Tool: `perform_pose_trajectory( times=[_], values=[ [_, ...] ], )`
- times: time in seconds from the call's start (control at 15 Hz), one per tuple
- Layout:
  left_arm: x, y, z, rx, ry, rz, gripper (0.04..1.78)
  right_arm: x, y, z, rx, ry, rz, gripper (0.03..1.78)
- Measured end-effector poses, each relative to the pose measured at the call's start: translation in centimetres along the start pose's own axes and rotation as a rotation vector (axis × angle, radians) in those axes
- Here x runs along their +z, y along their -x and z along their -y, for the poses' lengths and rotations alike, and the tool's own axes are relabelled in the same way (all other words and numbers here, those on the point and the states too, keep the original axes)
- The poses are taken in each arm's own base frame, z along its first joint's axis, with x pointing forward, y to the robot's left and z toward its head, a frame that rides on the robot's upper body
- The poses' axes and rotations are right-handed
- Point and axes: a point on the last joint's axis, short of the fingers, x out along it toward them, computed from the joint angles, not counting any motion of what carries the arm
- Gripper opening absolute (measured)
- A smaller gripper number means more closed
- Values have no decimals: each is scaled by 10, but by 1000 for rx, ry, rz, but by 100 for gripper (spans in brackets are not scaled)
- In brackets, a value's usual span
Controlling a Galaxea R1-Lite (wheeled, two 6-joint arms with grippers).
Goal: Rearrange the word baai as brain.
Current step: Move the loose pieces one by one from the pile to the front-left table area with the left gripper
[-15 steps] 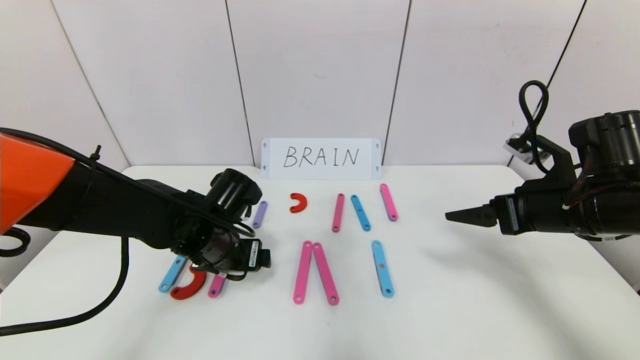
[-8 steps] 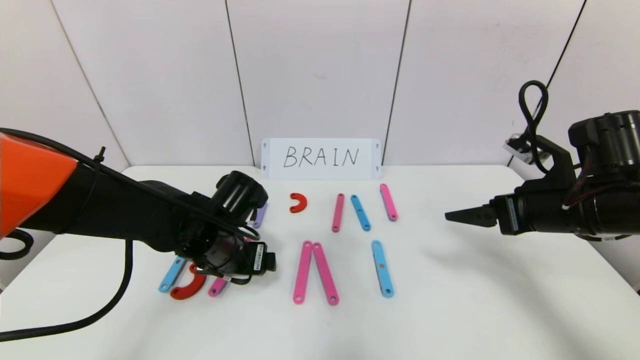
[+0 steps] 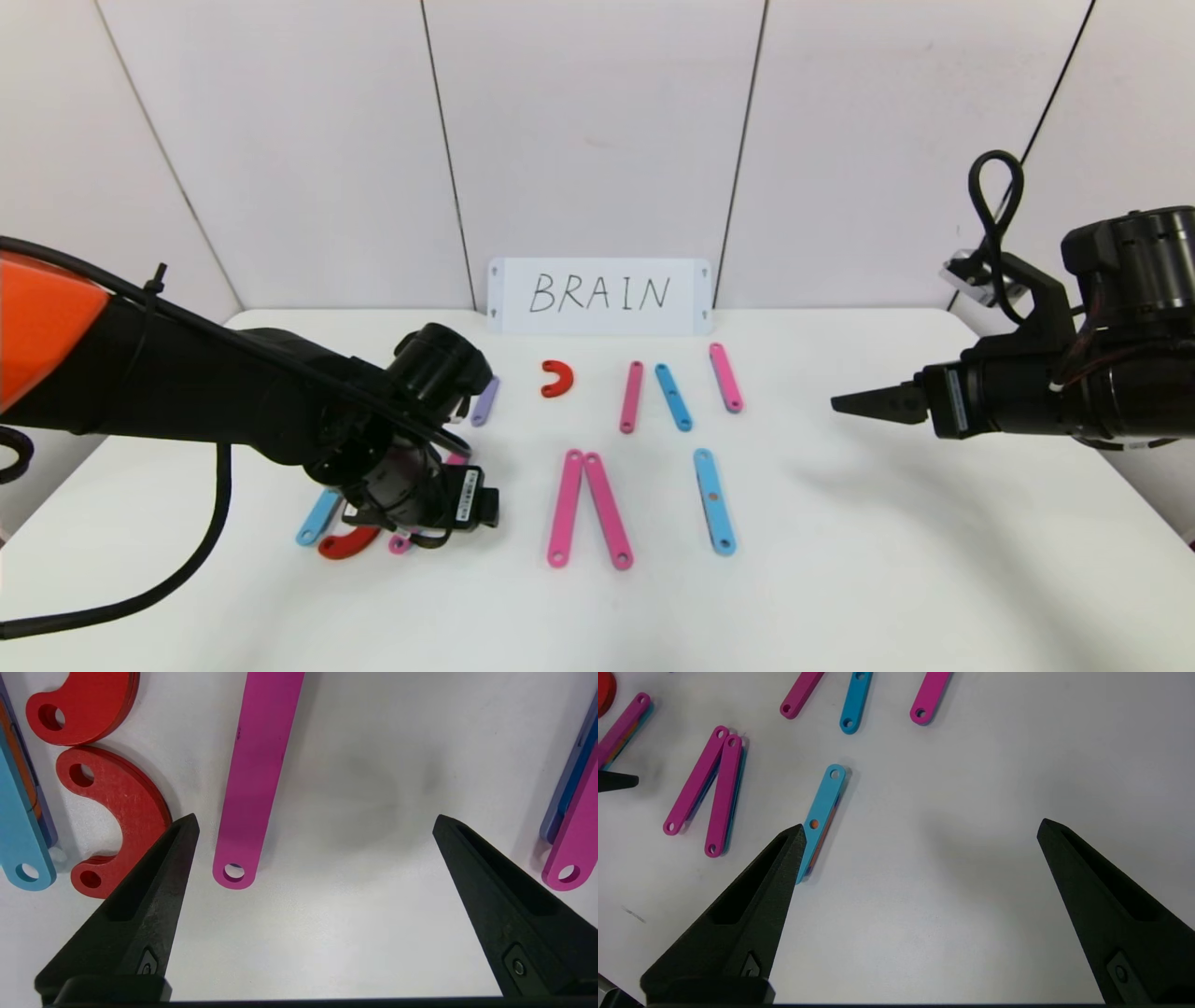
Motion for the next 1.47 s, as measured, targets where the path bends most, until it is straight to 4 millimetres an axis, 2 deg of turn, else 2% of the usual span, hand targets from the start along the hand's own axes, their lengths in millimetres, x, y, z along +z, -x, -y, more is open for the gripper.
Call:
perform_pose_trajectory(
  times=[1.47],
  values=[
    [-6, 6, 4, -133, -12, -91, 175, 0, 0, 1, -2, -2, 1, 174]
  ],
)
